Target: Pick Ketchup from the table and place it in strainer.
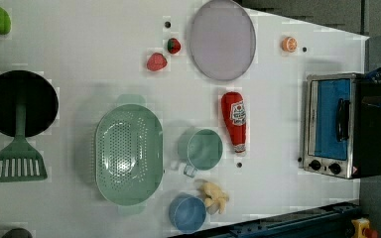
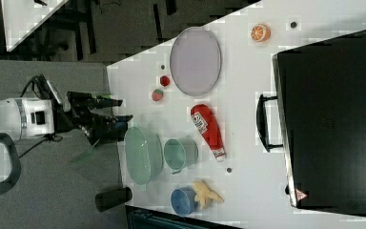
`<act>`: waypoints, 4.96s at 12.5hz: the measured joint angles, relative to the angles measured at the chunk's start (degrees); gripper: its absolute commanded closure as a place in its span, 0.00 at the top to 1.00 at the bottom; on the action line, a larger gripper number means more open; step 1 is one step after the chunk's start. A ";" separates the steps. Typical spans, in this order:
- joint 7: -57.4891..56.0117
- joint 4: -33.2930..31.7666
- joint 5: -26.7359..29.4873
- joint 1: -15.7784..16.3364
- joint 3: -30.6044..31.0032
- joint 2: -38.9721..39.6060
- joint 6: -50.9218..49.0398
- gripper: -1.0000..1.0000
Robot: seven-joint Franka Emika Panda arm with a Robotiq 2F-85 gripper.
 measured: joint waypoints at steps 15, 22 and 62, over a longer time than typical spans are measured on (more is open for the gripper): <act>-38.77 -19.36 0.51 -5.98 7.36 1.17 15.65 1.00; -56.23 -30.33 -0.02 -5.74 9.12 8.68 33.33 1.00; -12.84 -16.90 0.90 0.85 40.06 14.40 29.13 0.61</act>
